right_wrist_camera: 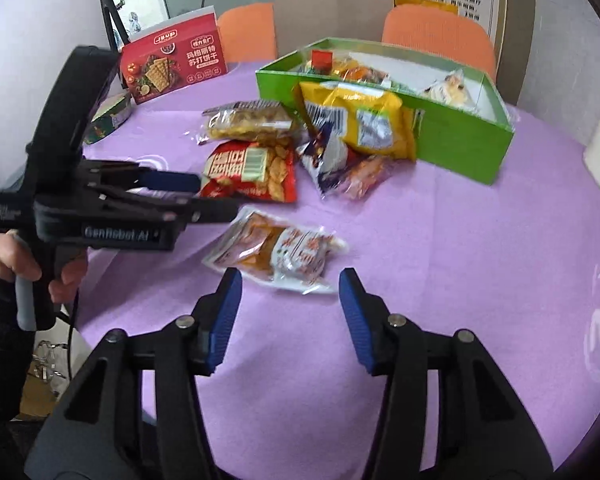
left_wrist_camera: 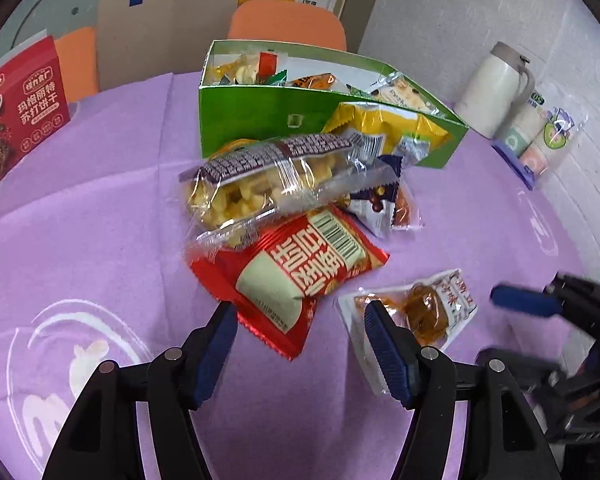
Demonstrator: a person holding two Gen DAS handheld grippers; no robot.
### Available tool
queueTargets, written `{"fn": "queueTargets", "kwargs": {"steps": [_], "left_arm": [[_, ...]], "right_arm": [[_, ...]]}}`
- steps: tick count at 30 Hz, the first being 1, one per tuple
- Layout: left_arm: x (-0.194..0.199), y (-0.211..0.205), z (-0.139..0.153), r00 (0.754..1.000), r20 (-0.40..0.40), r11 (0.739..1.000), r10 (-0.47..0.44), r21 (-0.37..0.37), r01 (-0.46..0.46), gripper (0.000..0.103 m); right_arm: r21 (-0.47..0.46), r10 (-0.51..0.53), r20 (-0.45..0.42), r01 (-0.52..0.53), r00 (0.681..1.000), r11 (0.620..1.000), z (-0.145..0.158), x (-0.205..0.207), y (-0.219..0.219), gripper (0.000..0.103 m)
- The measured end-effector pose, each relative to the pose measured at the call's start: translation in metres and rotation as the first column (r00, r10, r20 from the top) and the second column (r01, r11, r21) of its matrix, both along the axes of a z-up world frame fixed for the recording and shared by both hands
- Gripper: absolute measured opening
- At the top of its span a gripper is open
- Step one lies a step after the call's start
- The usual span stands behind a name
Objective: Organize snacks
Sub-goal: 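Grasp the white printed bag with the right gripper while the left reaches toward the red bag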
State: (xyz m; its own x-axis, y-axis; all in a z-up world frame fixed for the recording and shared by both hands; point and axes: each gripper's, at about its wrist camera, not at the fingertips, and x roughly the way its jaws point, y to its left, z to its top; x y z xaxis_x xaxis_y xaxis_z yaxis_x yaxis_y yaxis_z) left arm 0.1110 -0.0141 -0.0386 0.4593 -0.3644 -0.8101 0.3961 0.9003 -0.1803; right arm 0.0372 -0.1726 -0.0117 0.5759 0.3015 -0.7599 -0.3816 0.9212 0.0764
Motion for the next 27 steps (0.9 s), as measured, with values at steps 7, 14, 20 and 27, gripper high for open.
{"fn": "queueTargets", "kwargs": {"steps": [7, 14, 20, 27], "left_arm": [[0.014, 0.009, 0.018, 0.996, 0.06, 0.997, 0.069, -0.03, -0.068, 0.068], [0.044, 0.005, 0.018, 0.995, 0.076, 0.998, 0.063, -0.009, -0.063, 0.071], [0.046, -0.002, 0.012, 0.996, 0.082, 0.999, 0.036, -0.007, -0.035, 0.078], [0.013, -0.01, 0.009, 0.994, 0.099, 0.998, -0.05, 0.054, 0.045, 0.074]], "right_arm": [[0.077, 0.061, 0.005, -0.061, 0.998, 0.995, 0.0, 0.04, 0.012, 0.057], [0.115, 0.086, -0.106, -0.073, 0.991, 0.991, -0.026, 0.044, 0.011, 0.057], [0.093, 0.133, -0.122, -0.122, 0.984, 0.988, -0.026, 0.005, 0.011, 0.057], [0.011, 0.077, -0.08, -0.077, 0.994, 0.997, -0.028, 0.006, 0.027, 0.057]]}}
